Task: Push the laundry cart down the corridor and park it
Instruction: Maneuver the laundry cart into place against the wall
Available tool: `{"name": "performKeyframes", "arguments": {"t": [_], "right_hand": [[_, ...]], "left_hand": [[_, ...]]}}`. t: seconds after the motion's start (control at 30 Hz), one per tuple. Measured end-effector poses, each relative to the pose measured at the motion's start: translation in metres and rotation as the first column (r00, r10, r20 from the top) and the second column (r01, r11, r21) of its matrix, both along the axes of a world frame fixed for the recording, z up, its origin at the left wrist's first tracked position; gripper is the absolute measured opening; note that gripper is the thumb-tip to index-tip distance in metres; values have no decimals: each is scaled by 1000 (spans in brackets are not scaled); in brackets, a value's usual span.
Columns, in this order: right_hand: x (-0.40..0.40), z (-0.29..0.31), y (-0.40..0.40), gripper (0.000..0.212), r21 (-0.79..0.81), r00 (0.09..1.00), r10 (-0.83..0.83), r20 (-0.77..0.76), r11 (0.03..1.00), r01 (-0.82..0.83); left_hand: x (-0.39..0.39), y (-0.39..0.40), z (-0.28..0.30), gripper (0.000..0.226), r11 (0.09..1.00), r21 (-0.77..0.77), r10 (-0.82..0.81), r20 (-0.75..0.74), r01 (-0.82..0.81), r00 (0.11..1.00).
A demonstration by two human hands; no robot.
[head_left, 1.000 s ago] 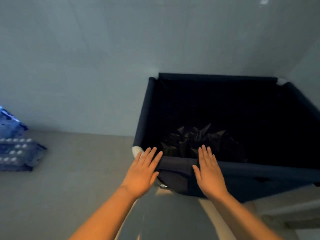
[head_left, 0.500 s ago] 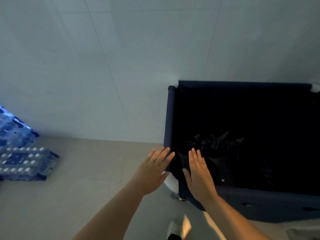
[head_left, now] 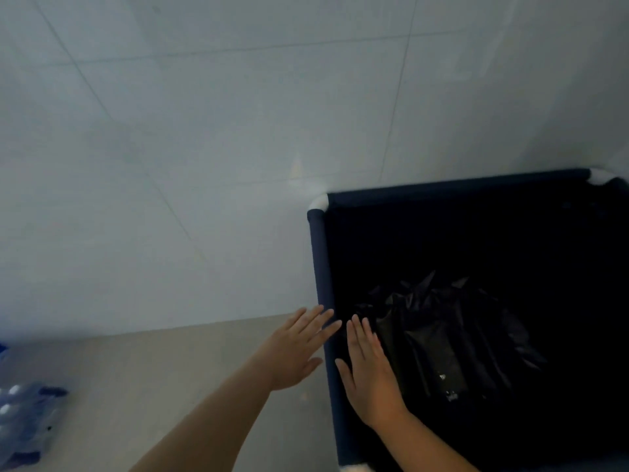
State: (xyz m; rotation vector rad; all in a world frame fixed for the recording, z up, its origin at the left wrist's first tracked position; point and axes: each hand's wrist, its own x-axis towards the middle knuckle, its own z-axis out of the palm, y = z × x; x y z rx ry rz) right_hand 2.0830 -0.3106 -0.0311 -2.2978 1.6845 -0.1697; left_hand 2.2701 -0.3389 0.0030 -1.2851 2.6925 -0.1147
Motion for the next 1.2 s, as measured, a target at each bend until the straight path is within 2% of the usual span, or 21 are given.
{"name": "performKeyframes", "arguments": {"t": [0.1,0.27,0.33,0.43,0.57,0.7,0.77,0.8,0.9,0.93,1.0,1.03,1.2], "right_hand": [[10,-14,-17,66,-32,997,-71,-10,997,71],[40,-13,-29,63,-30,954,-292,-71,956,290],[58,-6,-25,62,-75,895,-433,-105,901,427],[88,4,-11,70,-41,779,-626,-42,780,624],[116,4,9,73,-14,704,-694,-151,713,701],[131,8,31,68,11,605,-774,-185,614,789],[137,5,44,55,-40,549,-820,-164,561,827],[141,2,50,55,-59,534,-832,-146,547,835],[154,-3,70,53,-131,484,-866,-125,498,857],[159,-5,76,53,-150,484,-864,-138,502,852],[167,-9,87,65,-118,495,-853,-162,515,849],[170,-10,92,71,-107,488,-856,-173,509,854],[173,-8,89,76,-53,437,-862,-257,464,884]], "left_hand": [[11,-41,-11,69,995,62,-81,-12,82,997],[29,-104,-21,74,932,-39,-362,-83,360,928],[37,-122,-24,73,895,-64,-446,-122,442,886],[49,-138,-24,73,831,-52,-557,-96,554,825],[55,-151,-17,71,749,-71,-662,-80,658,745],[51,-149,-17,72,723,-40,-691,-52,690,721],[52,-147,-21,84,726,-5,-688,-7,688,726],[53,-144,-23,88,734,4,-679,-7,679,734],[56,-136,-32,80,711,-29,-702,-101,703,705],[55,-133,-33,86,708,-28,-703,-124,705,701],[55,-131,-35,107,717,5,-691,-128,697,712],[55,-130,-36,110,726,23,-681,-110,687,724],[47,-137,-54,75,763,147,-633,-27,630,773]]}}
